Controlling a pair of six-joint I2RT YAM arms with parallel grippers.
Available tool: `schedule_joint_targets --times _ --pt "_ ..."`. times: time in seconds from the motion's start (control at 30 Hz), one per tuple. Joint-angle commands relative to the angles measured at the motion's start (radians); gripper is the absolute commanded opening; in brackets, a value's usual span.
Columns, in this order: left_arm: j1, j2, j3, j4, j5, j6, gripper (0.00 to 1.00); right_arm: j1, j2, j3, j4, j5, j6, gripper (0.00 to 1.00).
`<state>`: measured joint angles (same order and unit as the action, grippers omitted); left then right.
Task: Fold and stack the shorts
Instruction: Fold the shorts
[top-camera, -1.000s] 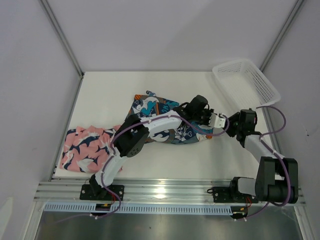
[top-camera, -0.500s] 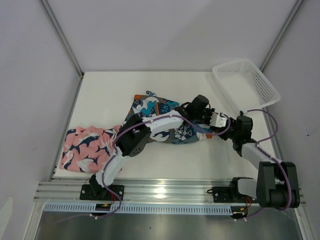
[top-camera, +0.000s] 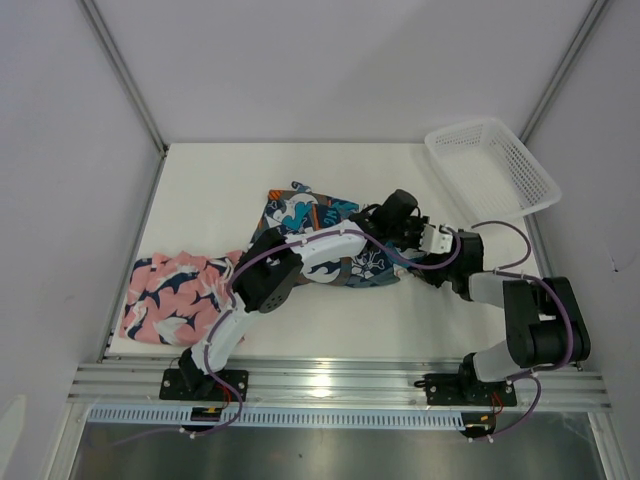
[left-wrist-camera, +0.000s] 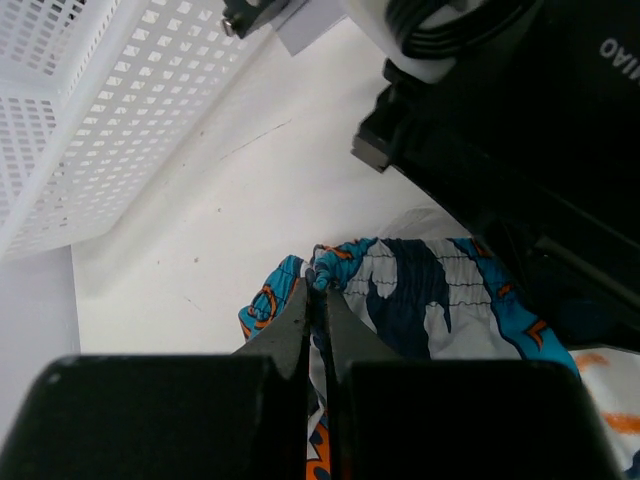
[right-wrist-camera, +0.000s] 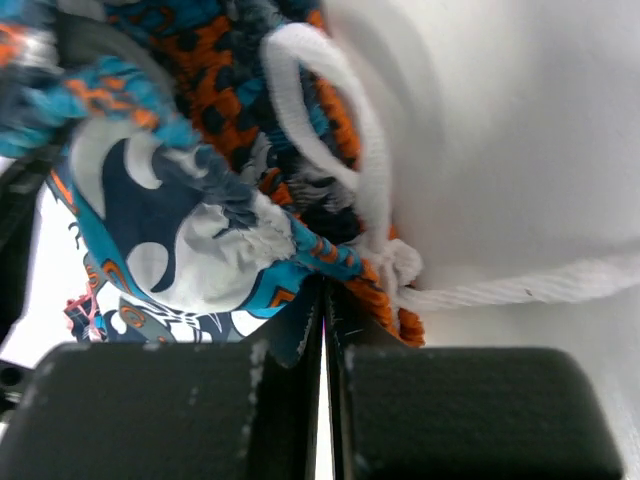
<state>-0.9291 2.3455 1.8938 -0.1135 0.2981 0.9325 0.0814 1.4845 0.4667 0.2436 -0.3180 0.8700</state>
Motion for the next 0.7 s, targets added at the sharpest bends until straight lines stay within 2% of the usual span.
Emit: schedule_joint_targets --times 0.0,0.17,0.23,0.27,0.33,0.37,0.43,0.47,0.53,0.57,0.63,0.67 --pt "0.006 0.011 0.048 0.032 0.013 -0.006 0.0 0.009 -0.004 0.059 -0.036 0.053 -0.029 0.0" --pt "0.006 0.015 0.048 0.032 -0.008 0.005 0.0 -0.012 -0.131 0.089 -0.096 0.054 -0.068 0.04" --pt "0.006 0.021 0.05 0.038 -0.027 0.009 0.0 -0.015 -0.182 0.108 -0.148 0.071 -0.097 0.1" --pt "0.006 0.026 0.051 0.041 -0.027 0.009 0.0 -0.02 -0.223 0.118 -0.168 0.095 -0.107 0.16" --pt "0.006 0.026 0.047 0.049 -0.043 0.006 0.04 -0.025 -0.254 0.133 -0.213 0.118 -0.138 0.24" --pt "0.006 0.025 0.045 0.052 -0.045 0.005 0.13 -0.035 -0.268 0.136 -0.22 0.119 -0.144 0.32" --pt "0.006 0.011 0.047 0.072 -0.062 -0.006 0.24 -0.048 -0.267 0.142 -0.231 0.106 -0.161 0.4" --pt "0.006 0.006 0.047 0.078 -0.069 -0.015 0.44 -0.061 -0.259 0.144 -0.23 0.096 -0.163 0.45" --pt "0.006 -0.012 0.045 0.106 -0.091 -0.027 0.64 -0.072 -0.227 0.144 -0.224 0.062 -0.166 0.46" --pt "0.007 -0.017 0.047 0.109 -0.096 -0.034 0.85 -0.072 -0.214 0.139 -0.218 0.056 -0.167 0.46" --pt "0.009 -0.038 0.042 0.144 -0.115 -0.052 0.88 -0.109 -0.196 0.13 -0.193 0.031 -0.167 0.46" --pt "0.015 -0.048 0.034 0.159 -0.122 -0.075 0.96 -0.115 -0.191 0.116 -0.17 0.022 -0.164 0.47"
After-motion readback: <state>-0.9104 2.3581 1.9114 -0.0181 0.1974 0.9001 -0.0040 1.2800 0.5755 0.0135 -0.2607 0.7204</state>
